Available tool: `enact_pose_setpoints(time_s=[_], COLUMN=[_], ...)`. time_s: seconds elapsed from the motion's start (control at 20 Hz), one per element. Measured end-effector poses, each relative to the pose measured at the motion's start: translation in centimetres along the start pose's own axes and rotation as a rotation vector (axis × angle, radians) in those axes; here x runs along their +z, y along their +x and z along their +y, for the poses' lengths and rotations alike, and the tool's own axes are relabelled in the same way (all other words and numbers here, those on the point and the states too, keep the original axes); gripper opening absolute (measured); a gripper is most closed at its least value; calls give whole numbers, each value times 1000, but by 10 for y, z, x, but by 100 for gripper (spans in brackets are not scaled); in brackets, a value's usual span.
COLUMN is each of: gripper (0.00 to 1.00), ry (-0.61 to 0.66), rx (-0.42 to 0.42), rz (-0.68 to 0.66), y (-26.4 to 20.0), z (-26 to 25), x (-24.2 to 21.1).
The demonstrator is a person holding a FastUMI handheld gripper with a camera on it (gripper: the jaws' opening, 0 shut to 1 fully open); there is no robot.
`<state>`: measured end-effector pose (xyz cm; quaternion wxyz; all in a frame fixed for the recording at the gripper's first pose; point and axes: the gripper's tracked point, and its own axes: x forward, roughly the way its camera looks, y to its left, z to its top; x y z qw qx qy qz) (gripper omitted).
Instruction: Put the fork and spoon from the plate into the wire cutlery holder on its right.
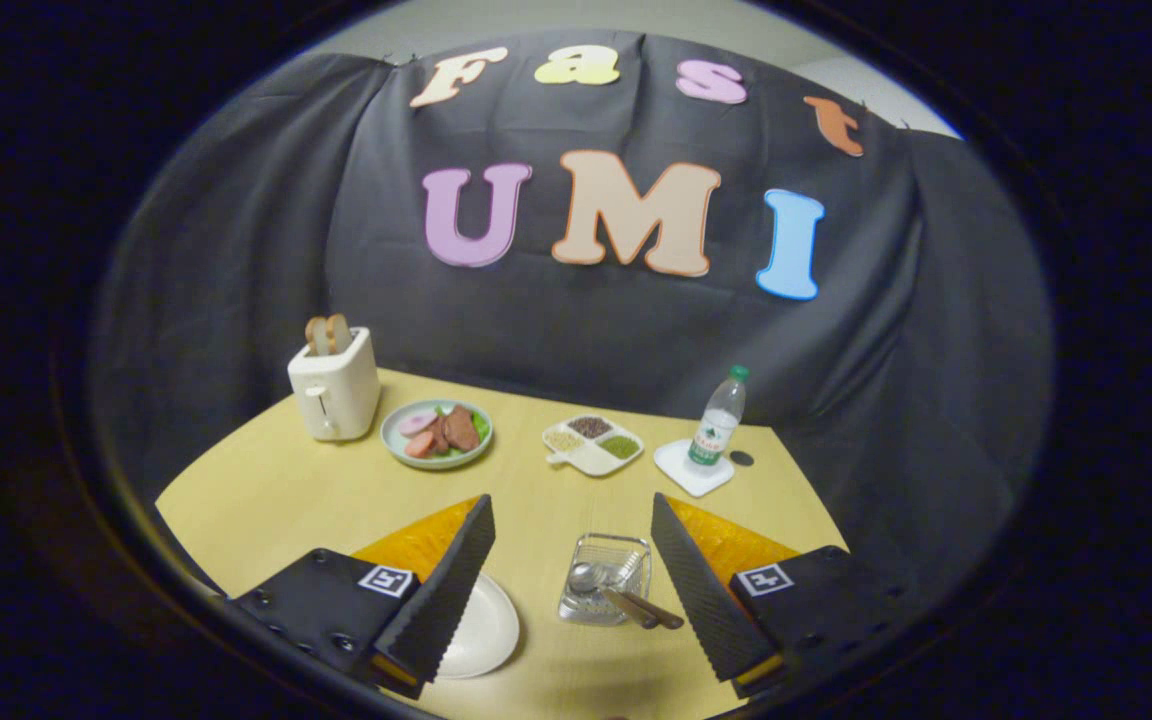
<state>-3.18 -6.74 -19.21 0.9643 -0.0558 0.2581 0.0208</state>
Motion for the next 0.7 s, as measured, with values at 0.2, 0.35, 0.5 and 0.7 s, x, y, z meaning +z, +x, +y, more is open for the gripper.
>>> enact_pose_setpoints(time_s=[0.2,0.35,0.5,0.7], gripper=[100,100,100,100], ry=[104,138,140,147], rx=[-17,-32,-50,-61], rz=[-180,-263,-314,-349], y=[-22,-33,-39,-40], z=[5,0,-8,-16], x=[37,56,69,81])
